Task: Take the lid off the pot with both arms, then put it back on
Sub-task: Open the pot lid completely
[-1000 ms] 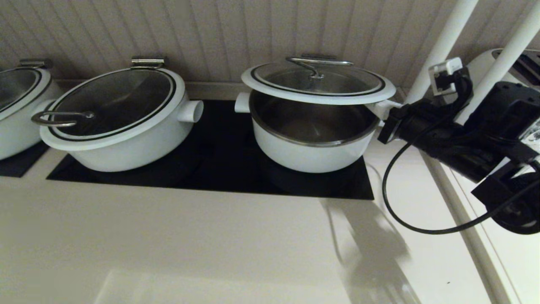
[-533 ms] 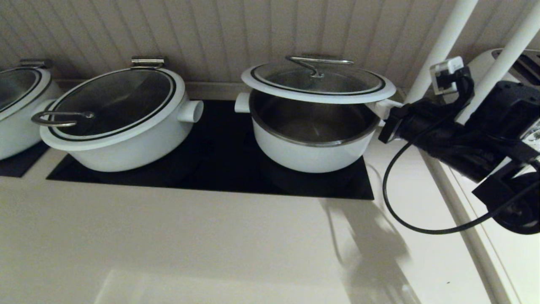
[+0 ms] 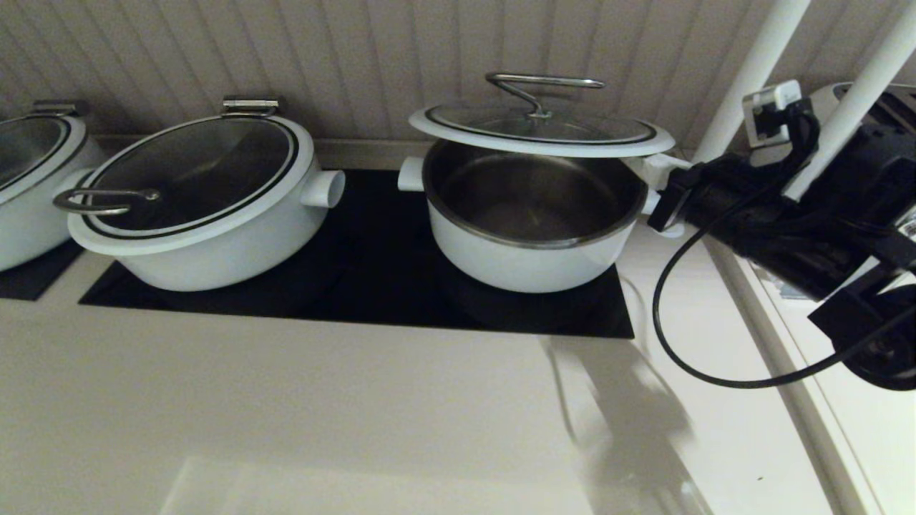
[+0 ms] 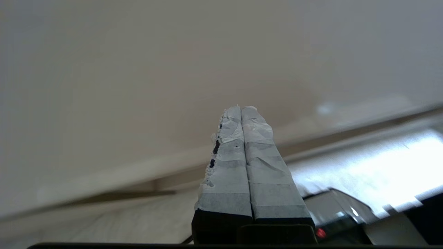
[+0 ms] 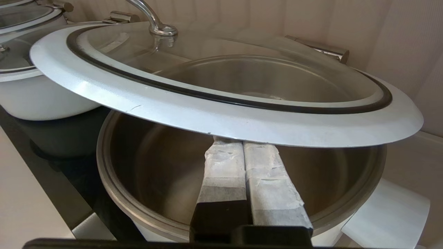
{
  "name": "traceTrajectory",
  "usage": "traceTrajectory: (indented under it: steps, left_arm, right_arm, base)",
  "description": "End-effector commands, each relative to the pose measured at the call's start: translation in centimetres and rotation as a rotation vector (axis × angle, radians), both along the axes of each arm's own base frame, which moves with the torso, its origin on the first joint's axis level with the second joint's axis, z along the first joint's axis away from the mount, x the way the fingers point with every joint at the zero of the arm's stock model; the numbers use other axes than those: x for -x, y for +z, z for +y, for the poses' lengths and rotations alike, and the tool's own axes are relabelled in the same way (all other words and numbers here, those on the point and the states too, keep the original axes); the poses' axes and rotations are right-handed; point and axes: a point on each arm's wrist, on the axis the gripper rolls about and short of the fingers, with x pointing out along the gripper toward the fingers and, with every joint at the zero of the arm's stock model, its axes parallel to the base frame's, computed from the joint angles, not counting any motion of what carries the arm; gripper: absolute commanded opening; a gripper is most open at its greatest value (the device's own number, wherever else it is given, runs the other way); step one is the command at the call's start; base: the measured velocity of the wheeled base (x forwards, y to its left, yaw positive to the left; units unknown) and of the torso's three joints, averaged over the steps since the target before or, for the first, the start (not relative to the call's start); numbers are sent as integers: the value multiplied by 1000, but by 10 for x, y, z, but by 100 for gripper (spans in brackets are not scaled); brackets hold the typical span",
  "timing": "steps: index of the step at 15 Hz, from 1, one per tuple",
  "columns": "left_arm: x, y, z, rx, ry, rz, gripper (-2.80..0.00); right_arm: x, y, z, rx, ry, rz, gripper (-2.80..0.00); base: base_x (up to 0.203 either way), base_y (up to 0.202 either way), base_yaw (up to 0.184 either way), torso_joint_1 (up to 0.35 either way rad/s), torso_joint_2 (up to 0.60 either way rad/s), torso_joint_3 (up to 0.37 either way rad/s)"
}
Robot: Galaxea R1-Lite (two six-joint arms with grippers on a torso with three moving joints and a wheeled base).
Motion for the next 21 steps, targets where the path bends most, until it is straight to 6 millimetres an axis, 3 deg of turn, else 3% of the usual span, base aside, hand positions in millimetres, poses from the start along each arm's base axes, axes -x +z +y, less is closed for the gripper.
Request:
traceTrajectory:
  steps: [1, 13, 15, 21]
  left_arm:
    - [0, 0, 0, 0, 66, -2, -280]
    - [0, 0, 0, 2, 207, -1, -280]
    - [4, 0, 0, 10, 308, -57, -280]
    - [12, -1, 0, 25, 298, -158, -280]
  right_arm:
    - [1, 3, 0, -2, 5, -14, -280]
    - [6, 9, -1, -19, 14, -23, -280]
    - [6, 10, -1, -23, 15, -23, -280]
    - [11, 16, -3, -39, 18, -35, -280]
  base:
    - [0, 0, 0, 0, 0, 0]
    - [0, 0, 0, 0, 0, 0]
    - [0, 0, 0, 0, 0, 0]
    - [0, 0, 0, 0, 0, 0]
